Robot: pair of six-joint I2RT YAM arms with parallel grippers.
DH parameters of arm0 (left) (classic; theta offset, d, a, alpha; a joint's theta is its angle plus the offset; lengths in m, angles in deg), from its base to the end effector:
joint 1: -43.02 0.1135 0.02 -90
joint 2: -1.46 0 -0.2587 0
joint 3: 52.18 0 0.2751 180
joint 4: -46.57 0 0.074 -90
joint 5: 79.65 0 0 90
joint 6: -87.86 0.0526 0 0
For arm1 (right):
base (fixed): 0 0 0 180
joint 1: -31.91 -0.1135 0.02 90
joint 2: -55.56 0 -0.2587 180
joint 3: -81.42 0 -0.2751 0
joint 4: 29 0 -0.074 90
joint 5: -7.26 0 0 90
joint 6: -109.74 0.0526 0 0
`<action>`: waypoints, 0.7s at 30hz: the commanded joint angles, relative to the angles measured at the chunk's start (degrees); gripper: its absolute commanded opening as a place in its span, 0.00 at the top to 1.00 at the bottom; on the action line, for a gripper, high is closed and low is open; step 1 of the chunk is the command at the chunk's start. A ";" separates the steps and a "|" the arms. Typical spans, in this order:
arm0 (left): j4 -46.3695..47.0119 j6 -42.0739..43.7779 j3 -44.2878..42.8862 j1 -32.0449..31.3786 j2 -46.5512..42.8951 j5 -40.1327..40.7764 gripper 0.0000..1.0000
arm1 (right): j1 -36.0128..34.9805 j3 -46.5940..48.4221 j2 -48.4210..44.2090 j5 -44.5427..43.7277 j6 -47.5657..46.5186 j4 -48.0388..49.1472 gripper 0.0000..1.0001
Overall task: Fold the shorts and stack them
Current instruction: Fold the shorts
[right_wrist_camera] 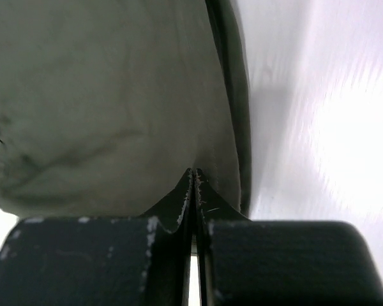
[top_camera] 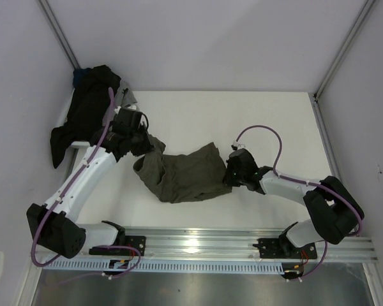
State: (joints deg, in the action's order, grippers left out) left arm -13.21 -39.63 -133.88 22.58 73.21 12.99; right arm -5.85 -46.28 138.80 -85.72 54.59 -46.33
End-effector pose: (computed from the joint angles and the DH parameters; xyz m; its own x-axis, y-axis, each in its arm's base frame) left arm 0.2741 -0.0996 0.3100 -0.7635 -0.3643 -0.5332 -0.1811 0.9134 -0.3647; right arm 0.2465 0.1875 0.1345 -0.8180 0.0882 -0.5684 -0.1423 0.9264 0.3485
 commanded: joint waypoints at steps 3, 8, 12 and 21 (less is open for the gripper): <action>-0.02 0.40 -5.34 -1.96 3.22 3.69 1.00 | -1.87 -3.58 0.60 1.49 2.67 4.11 1.00; -0.89 3.21 -8.58 -1.96 6.73 6.84 1.00 | -7.67 -5.25 2.36 -1.05 6.45 7.37 1.00; -1.25 5.67 -12.89 -2.05 8.32 6.95 1.00 | -13.38 -4.38 5.34 -1.94 9.35 10.26 1.00; -5.91 8.67 -17.30 -7.49 11.75 14.58 1.00 | -16.82 -0.77 7.12 -1.76 10.41 9.48 1.00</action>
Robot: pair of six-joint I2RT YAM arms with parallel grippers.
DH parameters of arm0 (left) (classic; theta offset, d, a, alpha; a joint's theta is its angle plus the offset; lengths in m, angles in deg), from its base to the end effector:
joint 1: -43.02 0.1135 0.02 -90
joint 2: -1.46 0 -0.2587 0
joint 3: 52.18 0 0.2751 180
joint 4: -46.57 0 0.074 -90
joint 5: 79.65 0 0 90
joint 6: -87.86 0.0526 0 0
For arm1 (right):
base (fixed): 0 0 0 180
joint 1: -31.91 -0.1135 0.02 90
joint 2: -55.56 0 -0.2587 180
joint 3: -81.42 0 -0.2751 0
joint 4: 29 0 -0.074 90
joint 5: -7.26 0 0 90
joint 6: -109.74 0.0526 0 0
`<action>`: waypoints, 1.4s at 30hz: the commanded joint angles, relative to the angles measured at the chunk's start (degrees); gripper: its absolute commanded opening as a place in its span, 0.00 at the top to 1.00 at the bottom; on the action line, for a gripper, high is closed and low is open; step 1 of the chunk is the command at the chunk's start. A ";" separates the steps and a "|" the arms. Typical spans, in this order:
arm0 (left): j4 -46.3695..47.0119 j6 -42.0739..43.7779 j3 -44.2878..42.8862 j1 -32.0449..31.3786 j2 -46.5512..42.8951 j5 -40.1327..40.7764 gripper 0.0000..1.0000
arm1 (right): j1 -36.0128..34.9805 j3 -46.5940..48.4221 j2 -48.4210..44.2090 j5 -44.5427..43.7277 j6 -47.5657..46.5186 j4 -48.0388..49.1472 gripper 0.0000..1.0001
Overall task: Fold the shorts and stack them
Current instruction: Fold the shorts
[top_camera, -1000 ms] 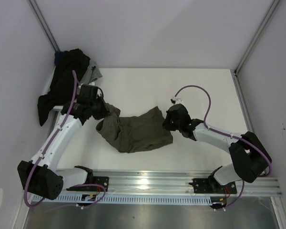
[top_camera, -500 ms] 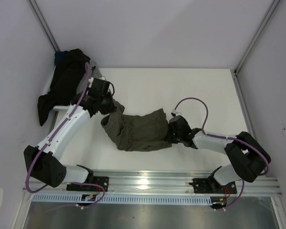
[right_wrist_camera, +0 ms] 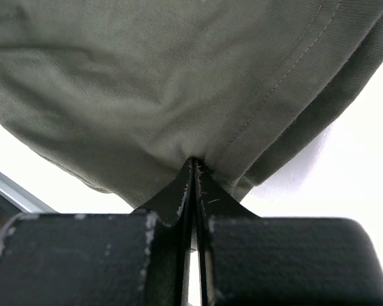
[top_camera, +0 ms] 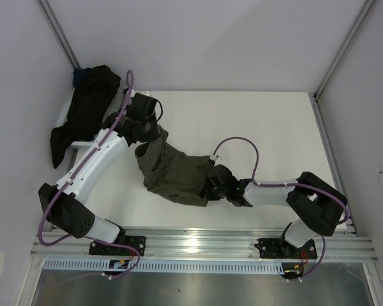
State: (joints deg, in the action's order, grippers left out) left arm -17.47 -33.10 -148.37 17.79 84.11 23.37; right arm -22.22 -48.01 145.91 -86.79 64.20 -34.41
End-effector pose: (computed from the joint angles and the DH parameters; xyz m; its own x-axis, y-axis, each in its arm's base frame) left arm 0.3072 -0.1317 0.3378 -0.7455 -0.2028 -0.6349 -0.1141 0.9774 -0.1782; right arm 0.1918 0.2589 0.1065 -0.8424 0.0273 -0.5381 -0.2650 0.8486 0.4579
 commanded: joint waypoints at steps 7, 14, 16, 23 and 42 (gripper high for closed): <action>-2.44 -0.41 -0.27 -9.04 2.34 11.23 1.00 | 0.86 5.17 -5.44 1.07 -1.22 -11.38 1.00; -2.97 -4.02 0.54 -14.92 5.50 14.14 1.00 | 5.16 4.66 -12.21 0.36 -2.81 -16.49 1.00; -3.05 -4.37 0.36 -15.19 5.94 14.23 1.00 | 6.22 3.78 -13.09 0.71 -3.33 -16.50 1.00; -3.14 -5.69 -0.34 -17.39 7.17 15.45 1.00 | 10.88 -1.06 -10.99 3.35 -3.25 -10.36 1.00; -14.21 -11.58 -10.10 -25.47 13.93 25.47 1.00 | 12.91 -1.68 -3.17 7.83 -1.49 0.29 1.00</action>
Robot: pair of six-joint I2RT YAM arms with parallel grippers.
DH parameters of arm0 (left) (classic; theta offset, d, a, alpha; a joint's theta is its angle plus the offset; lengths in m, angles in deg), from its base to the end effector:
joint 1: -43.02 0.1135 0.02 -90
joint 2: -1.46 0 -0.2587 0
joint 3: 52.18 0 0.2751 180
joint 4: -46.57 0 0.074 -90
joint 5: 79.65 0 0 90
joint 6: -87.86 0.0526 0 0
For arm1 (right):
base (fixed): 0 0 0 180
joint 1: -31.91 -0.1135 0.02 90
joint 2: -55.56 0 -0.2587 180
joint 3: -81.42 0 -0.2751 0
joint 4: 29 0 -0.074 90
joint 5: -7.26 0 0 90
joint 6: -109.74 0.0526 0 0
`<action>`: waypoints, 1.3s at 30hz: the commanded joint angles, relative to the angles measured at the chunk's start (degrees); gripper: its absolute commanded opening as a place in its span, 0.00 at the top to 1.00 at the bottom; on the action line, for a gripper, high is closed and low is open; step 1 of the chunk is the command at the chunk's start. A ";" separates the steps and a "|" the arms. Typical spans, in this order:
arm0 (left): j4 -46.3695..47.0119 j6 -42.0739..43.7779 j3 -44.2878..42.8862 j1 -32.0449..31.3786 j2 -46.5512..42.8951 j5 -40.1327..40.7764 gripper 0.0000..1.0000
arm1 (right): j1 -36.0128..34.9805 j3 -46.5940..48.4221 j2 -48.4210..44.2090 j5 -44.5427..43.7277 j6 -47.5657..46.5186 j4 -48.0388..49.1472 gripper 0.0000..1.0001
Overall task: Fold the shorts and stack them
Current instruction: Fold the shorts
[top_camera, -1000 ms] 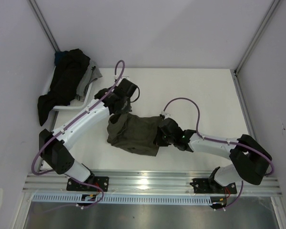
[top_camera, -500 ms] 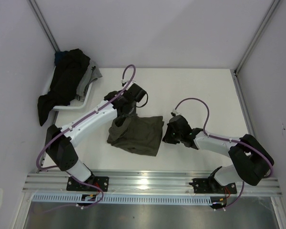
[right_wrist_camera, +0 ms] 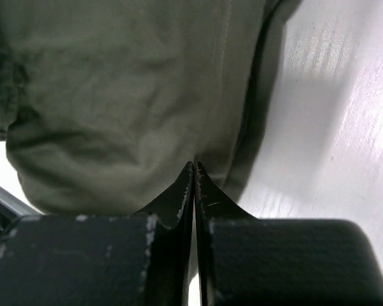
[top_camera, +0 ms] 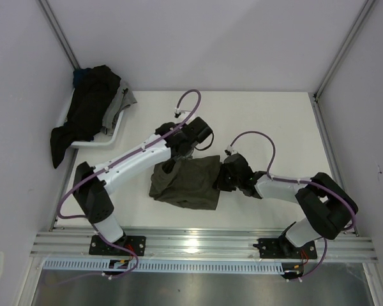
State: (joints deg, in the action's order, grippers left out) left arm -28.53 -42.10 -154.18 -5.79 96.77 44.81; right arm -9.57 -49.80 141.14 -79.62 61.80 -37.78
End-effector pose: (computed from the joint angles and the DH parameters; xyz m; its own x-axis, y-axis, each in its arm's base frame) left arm 0.2597 -0.2516 0.2940 -0.7798 0.0870 -0.6200 -0.0228 0.9857 0.1670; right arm 0.2295 0.2067 0.1163 -0.8595 0.1330 -0.4936 -0.1538 0.8536 0.4977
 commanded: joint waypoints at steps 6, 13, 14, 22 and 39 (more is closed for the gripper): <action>-8.16 -5.38 -9.64 -4.79 5.32 7.90 1.00 | 0.25 -0.94 6.79 0.75 1.44 6.46 1.00; -16.94 -9.86 -19.73 -9.62 12.87 11.24 1.00 | -0.19 -3.75 9.69 1.63 3.64 10.86 1.00; -18.26 -10.30 -22.36 -10.15 14.19 11.42 1.00 | -0.27 -3.75 9.87 1.63 3.73 11.04 1.00; -19.07 -11.80 -27.32 -12.88 21.85 9.05 1.00 | -0.54 -3.49 4.78 0.40 2.85 4.28 1.00; -7.64 -10.75 -13.43 -13.58 17.90 5.18 1.00 | 1.83 -4.81 -10.95 -3.11 3.37 -9.00 0.95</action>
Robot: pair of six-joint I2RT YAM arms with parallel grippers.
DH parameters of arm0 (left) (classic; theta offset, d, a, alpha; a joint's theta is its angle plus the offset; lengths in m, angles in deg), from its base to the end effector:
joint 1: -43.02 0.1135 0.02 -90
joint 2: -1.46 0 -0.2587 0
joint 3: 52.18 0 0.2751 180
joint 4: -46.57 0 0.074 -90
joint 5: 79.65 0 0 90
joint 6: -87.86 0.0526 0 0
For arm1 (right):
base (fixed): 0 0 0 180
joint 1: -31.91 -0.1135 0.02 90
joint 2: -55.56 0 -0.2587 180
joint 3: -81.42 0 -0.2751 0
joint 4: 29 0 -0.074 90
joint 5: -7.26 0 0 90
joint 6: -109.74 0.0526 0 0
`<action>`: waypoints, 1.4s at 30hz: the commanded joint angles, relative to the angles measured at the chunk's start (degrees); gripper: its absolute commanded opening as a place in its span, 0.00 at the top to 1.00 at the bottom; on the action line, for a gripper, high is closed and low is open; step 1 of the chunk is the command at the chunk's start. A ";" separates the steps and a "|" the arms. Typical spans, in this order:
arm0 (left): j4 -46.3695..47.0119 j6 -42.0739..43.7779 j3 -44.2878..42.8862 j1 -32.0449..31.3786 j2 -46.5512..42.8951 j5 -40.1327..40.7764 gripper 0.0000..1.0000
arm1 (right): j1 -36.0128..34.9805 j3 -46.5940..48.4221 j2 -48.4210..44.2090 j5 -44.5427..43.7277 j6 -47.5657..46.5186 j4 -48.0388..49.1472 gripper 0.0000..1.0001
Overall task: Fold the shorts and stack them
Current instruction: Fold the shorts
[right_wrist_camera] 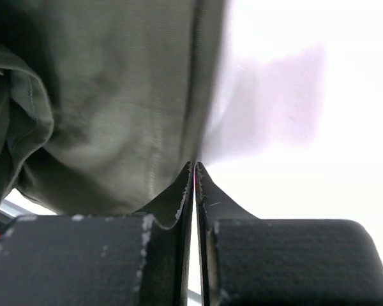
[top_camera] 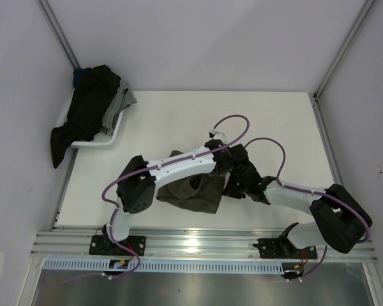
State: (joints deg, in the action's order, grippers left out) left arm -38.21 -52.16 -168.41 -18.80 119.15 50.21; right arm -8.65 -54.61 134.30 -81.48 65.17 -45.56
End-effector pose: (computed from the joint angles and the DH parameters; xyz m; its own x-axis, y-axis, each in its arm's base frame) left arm 0.2293 -0.3567 0.2214 -0.8060 0.2590 -0.5322 0.0609 0.9307 0.3607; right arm 0.2078 0.1794 0.1115 -0.8868 0.1784 -0.4263 -0.0410 0.8884 0.4572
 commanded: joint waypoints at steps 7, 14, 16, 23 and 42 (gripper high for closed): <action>6.61 -0.61 4.75 -1.28 -9.05 -2.06 1.00 | 6.88 -2.10 -11.58 -1.26 -0.08 -2.19 0.95; 8.72 -0.43 6.16 -1.46 -11.87 -2.68 1.00 | 13.91 -6.59 -16.42 1.56 -0.87 -1.48 0.95; 8.99 -0.52 6.25 -1.55 -11.87 -2.59 1.00 | 15.32 -6.85 -17.91 1.82 -1.48 -2.18 0.95; 8.90 -2.36 6.52 -2.86 -10.21 -1.63 1.00 | 22.88 -7.12 -21.69 3.66 -3.42 -4.47 0.95; 28.40 0.52 13.45 -5.50 -11.51 -14.70 0.15 | 31.24 -7.65 -24.16 6.21 -4.65 -4.82 0.94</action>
State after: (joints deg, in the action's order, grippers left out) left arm -16.77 -53.49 -156.67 -22.78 110.73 39.92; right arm 22.04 -62.00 109.73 -76.17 61.41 -51.16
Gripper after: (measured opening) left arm 0.807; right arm 0.057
